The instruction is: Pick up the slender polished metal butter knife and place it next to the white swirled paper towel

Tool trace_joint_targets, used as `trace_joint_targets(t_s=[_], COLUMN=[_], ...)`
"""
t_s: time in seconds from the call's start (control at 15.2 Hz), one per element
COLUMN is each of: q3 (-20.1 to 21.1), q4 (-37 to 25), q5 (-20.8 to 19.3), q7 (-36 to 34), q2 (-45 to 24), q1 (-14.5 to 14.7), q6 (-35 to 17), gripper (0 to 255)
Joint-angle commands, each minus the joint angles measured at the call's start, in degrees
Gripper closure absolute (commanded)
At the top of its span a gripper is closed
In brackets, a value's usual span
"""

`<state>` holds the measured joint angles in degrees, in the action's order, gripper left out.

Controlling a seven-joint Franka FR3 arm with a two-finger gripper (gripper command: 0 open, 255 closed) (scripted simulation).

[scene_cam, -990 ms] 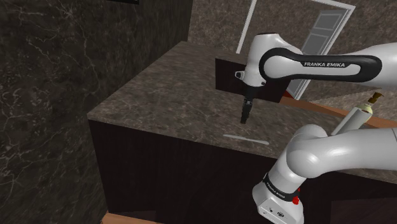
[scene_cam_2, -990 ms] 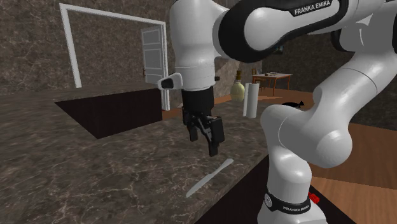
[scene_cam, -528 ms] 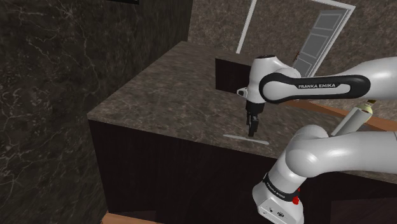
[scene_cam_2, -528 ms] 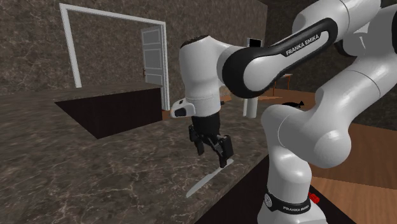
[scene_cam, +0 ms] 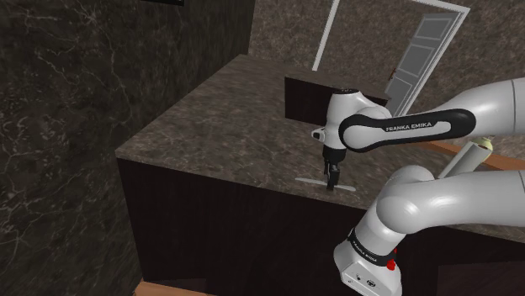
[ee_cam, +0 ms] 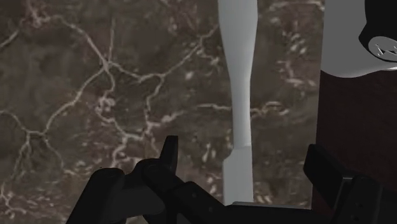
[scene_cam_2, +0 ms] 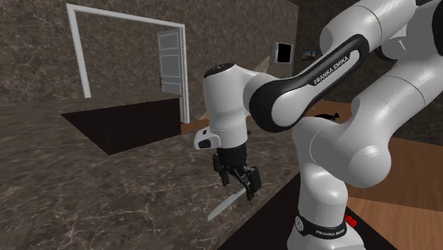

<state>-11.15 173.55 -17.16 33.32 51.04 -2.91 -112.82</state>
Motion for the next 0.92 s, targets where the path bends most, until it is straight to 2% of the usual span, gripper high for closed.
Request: trace_joint_targets(t_s=[0.0, 0.4, 0.46, 0.86], q3=[-0.23, -0.23, -0.23, -0.41], q4=[0.59, 0.58, 0.58, 0.60], q5=[-0.35, -0.34, -0.34, -0.58], q7=[0.17, 0.16, 0.16, 0.46], q2=[0.16, 0.16, 0.16, 0.42], q1=[-0.32, -0.31, -0.31, -0.60], q6=[-0.51, -0.50, -0.50, -0.30], gripper=[0, 0, 255, 255])
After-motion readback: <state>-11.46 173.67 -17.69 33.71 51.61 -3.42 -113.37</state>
